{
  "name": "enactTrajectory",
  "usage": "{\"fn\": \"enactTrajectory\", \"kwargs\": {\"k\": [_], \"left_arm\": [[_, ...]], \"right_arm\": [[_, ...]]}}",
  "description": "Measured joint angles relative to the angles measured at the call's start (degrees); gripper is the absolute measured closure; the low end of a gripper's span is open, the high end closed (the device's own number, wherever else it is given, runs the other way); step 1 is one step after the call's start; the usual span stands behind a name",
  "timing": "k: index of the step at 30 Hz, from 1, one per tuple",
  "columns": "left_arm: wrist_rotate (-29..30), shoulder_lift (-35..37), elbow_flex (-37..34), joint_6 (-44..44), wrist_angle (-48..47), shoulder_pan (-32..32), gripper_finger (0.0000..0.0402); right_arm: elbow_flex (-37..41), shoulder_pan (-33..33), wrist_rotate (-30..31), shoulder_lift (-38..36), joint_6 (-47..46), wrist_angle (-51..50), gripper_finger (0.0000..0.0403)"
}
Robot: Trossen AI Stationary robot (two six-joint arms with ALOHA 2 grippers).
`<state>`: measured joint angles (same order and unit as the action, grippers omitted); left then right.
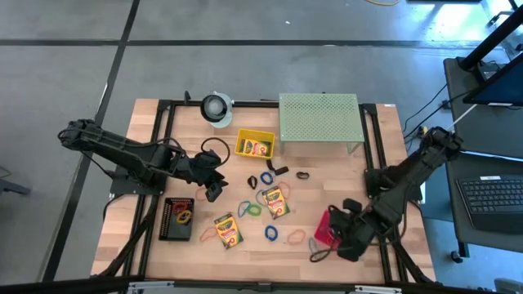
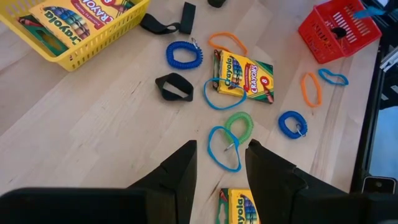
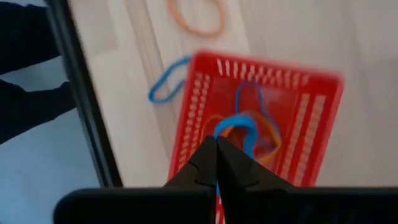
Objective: Pick & Place Office Desk Supplies
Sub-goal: Put the blue rubber band into the red bin
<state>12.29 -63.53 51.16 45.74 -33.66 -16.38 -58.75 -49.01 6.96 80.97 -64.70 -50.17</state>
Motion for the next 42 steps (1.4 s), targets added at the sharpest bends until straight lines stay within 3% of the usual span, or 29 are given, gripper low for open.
{"fn": "enactTrajectory", "kwargs": {"k": [6, 13, 23, 28, 38, 42], "left_arm": [[0.0, 0.0, 0.0, 0.06, -0.01, 0.0, 0.0272], [0.0, 0.0, 0.0, 0.06, -0.01, 0.0, 0.0272], [0.02, 0.0, 0.0, 0.06, 0.01, 0.0, 0.0272], [0.04, 0.0, 0.0, 0.04, 0.01, 0.0, 0.0272], [0.07, 0.0, 0.0, -0.11, 0.01, 0.0, 0.0272], [0.03, 0.0, 0.0, 0.11, 0.01, 0.0, 0.0272]], "right_arm": [[5.88, -3.75, 1.05, 0.0, -7.81, 6.45, 0.0403], [11.75, -4.09, 2.08, 0.02, -9.92, 13.35, 0.0403], [12.68, -4.09, 1.76, 0.02, -11.11, 13.87, 0.0397], [12.7, -4.09, 1.16, 0.02, -14.31, 13.36, 0.0355], [12.68, -3.88, 0.07, 0.02, -21.34, 14.67, 0.0214], [10.62, -3.96, 1.3, 0.04, -22.62, 12.26, 0.018]]}}
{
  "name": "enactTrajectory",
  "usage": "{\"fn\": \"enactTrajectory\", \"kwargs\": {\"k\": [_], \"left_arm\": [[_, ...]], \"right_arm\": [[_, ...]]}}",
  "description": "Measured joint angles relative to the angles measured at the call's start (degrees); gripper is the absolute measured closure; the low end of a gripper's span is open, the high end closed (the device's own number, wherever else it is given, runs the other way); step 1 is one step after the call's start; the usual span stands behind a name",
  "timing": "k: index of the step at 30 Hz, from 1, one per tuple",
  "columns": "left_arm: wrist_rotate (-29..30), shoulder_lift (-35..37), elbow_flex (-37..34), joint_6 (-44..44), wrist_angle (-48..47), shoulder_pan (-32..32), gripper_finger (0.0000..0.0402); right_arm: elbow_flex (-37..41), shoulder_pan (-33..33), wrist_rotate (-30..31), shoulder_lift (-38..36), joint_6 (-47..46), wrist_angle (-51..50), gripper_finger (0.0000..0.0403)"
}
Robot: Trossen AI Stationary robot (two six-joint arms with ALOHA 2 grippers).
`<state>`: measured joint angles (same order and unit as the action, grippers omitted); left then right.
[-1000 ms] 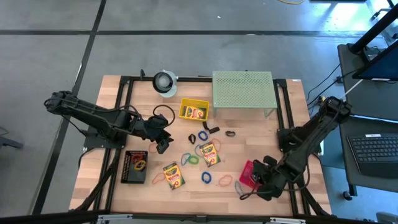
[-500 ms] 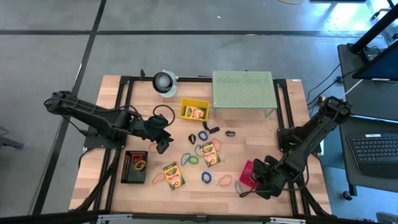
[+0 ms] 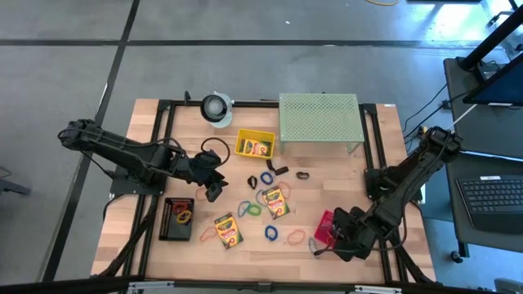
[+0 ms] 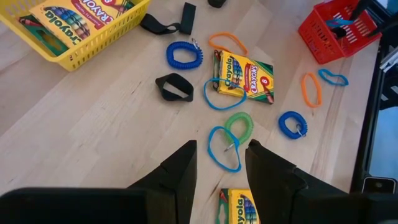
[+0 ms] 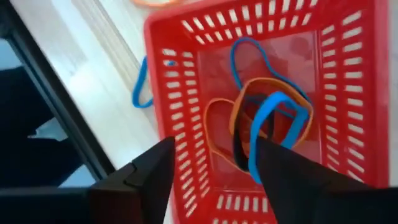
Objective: Pick & Place Office Desk Supplies
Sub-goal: Put the blue rubber band into the red bin, then put the blue spring keychain into the black bin
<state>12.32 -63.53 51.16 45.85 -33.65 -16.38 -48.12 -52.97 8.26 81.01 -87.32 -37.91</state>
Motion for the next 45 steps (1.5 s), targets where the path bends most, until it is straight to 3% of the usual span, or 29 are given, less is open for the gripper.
{"fn": "enactTrajectory", "kwargs": {"k": [6, 11, 14, 20, 23, 27, 30, 33, 38, 45], "left_arm": [[0.0, 0.0, 0.0, -0.03, 0.01, 0.0, 0.0272], [0.0, 0.0, 0.0, -0.05, 0.0, 0.0, 0.0272], [0.0, 0.0, 0.0, -0.05, 0.0, 0.0, 0.0272], [0.0, 0.0, 0.0, -0.07, 0.02, 0.0, 0.0272], [0.21, 0.0, 0.0, -0.25, 0.04, 0.4, 0.0272], [0.37, 0.0, 0.0, -0.24, 0.07, 1.65, 0.0272], [0.39, 0.0, 0.0, -1.13, 0.07, 2.44, 0.0272], [0.41, 0.0, 0.0, -3.93, 0.08, 3.06, 0.0272], [0.75, 0.0, 0.0, -8.79, 0.11, 3.43, 0.0272], [0.72, 0.0, 0.0, -12.18, 0.11, 3.43, 0.0272]], "right_arm": [[-4.98, 0.0, -0.36, 0.0, 2.53, -10.34, 0.019], [-5.68, 0.61, -6.91, 0.0, 10.93, -5.11, 0.0218], [-5.7, 0.72, -7.75, 0.0, 10.99, -6.78, 0.0236], [-8.78, 1.99, 4.53, -0.42, 13.97, -6.34, 0.0269], [-10.26, 5.35, 9.53, -0.46, 22.96, -5.89, 0.0282], [-10.31, 11.6, 10.58, -0.15, 38.49, -0.14, 0.0293], [-10.34, 17.21, 7.16, 1.36, 49.85, 6.13, 0.0299], [-10.4, 21.67, -0.12, 4.32, 58.24, 10.74, 0.0301], [-10.38, 24.17, -12.04, 11.95, 67.38, 16.47, 0.0303], [-13.89, 24.14, -14.1, 20.74, 78.85, 19.71, 0.0303]]}}
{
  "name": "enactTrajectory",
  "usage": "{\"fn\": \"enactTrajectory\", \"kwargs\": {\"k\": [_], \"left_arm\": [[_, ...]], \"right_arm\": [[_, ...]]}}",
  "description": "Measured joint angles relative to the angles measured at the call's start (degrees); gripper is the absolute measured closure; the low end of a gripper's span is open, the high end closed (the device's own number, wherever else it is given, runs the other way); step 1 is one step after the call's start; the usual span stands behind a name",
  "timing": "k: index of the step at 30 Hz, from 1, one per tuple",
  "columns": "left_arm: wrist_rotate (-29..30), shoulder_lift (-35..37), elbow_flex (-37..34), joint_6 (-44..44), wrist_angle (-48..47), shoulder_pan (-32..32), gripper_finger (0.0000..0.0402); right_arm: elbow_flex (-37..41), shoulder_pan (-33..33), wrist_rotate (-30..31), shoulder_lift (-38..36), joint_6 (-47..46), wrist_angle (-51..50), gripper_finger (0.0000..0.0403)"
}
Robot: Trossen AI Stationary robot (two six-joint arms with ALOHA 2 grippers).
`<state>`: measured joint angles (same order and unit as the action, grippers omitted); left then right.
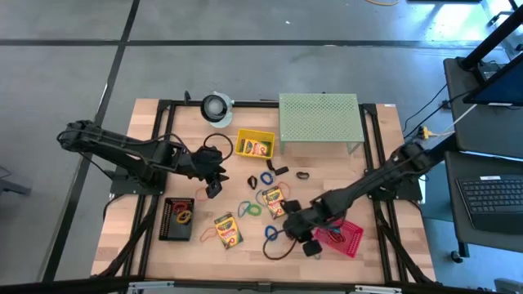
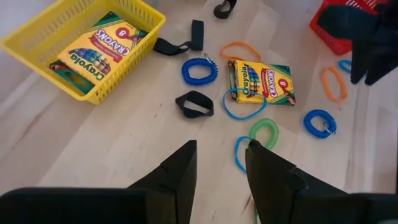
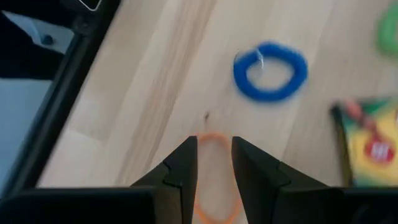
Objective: Pick & Place Office Desk Supplies
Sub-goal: Put the blue spring keychain into the black bin
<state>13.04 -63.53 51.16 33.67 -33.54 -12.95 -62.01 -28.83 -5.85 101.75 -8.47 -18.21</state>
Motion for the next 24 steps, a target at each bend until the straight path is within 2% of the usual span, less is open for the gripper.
{"fn": "enactTrajectory", "kwargs": {"k": [5, 8, 15, 24], "left_arm": [[0.33, -0.19, 0.0, -0.02, 0.03, 0.0, 0.0272], [0.33, -0.22, 0.0, -0.01, 0.02, 0.0, 0.0272], [0.31, -0.22, 0.0, 1.54, 0.02, 0.0, 0.0272], [-0.55, -0.22, 0.0, 3.17, 0.11, -0.07, 0.0272]], "right_arm": [[-6.95, 0.03, 1.77, 5.17, 13.42, -0.26, 0.0303], [-10.44, 0.5, -0.05, 8.34, 18.42, -1.89, 0.0303], [-13.45, 2.36, -1.25, 12.7, 21.75, -5.34, 0.0302], [-13.44, 4.32, -1.05, 13.27, 23.78, -5.88, 0.0302]]}}
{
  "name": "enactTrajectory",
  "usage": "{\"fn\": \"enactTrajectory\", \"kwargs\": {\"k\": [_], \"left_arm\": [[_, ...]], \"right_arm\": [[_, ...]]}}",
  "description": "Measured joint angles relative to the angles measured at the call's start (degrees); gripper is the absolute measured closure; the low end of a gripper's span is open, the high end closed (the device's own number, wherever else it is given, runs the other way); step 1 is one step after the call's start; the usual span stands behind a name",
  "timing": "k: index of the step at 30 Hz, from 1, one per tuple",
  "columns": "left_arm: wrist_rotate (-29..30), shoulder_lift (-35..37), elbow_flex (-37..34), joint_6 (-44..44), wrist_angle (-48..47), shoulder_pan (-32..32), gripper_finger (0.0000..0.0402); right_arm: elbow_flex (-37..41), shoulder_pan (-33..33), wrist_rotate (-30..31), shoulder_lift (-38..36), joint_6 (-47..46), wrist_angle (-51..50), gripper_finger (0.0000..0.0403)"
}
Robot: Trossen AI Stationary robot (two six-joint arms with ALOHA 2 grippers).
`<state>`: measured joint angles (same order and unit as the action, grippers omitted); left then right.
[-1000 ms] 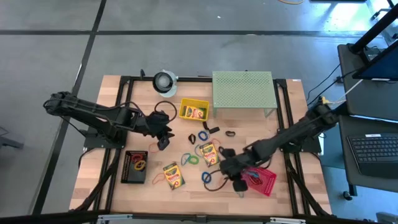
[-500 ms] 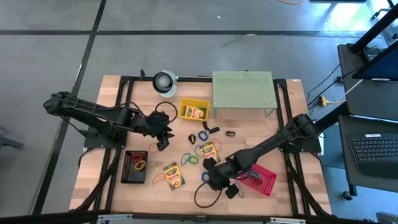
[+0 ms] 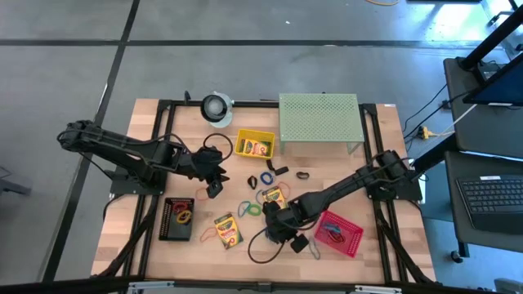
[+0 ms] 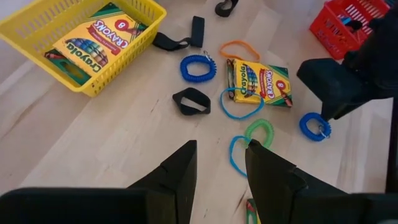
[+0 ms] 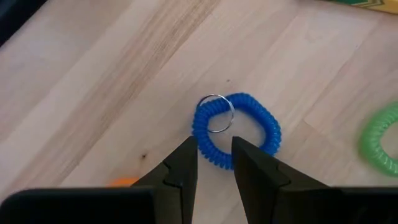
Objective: Pick & Place Office Desk Supplies
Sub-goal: Put the blue spring keychain into the black bin
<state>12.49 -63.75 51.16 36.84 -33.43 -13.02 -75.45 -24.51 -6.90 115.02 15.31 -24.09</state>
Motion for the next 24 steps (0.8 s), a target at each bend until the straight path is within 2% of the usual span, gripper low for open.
{"fn": "enactTrajectory", "kwargs": {"k": [18, 21, 24], "left_arm": [[-0.07, 0.0, 0.0, 0.04, 0.31, 0.0, 0.0272], [-0.07, 0.0, -0.02, 0.04, 0.52, 0.0, 0.0272], [-0.09, 0.0, -0.02, 0.04, 0.64, 0.0, 0.0272]], "right_arm": [[1.96, 0.07, -0.55, 3.41, -1.16, 5.33, 0.0306], [1.96, 0.18, -0.36, 3.49, -2.44, 5.29, 0.0323], [1.98, 0.18, -0.37, 3.56, -2.49, 5.31, 0.036]]}}
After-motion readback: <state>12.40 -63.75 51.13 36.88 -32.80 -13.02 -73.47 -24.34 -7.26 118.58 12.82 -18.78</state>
